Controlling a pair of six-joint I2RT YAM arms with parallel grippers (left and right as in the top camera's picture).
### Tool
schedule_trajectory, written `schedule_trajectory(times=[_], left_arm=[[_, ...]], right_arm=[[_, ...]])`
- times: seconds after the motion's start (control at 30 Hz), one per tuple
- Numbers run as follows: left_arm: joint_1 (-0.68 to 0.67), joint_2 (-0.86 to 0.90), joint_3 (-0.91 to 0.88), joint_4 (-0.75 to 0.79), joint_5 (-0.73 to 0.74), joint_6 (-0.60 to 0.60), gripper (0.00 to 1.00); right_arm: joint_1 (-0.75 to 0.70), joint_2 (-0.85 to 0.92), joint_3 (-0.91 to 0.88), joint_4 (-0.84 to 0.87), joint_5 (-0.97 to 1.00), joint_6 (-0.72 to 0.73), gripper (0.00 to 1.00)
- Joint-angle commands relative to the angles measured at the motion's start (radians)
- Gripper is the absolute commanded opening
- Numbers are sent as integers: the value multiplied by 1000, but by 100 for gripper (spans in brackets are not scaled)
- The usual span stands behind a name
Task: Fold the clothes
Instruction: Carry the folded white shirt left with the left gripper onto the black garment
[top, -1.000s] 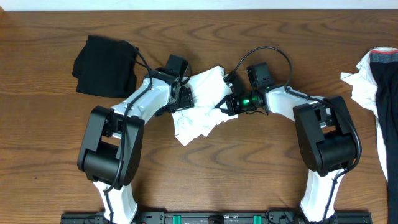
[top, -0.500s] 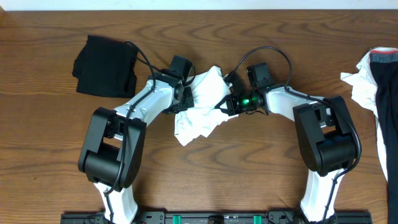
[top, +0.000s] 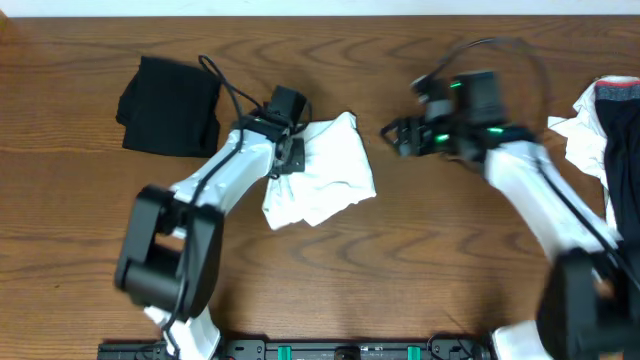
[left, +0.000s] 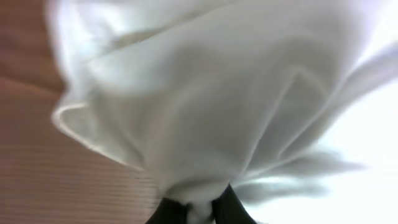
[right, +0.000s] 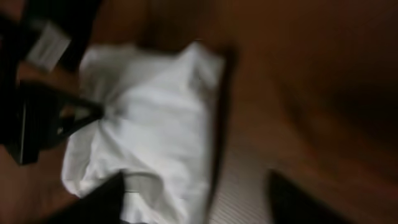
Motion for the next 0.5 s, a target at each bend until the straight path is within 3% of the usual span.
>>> schedule_trajectory(times=[0.0,0.27,0.47], left_arm=[[6,-137,5,47,-40,43,6],[19,-236,5,181,-71,44,6],[115,-236,7,294,-78,47,6]], right_arm=[[-45,-104,6,-56,213,5,99],[-93,-167,5,-69,258,5,99],[-92,-167,4,-69,258,5,99]])
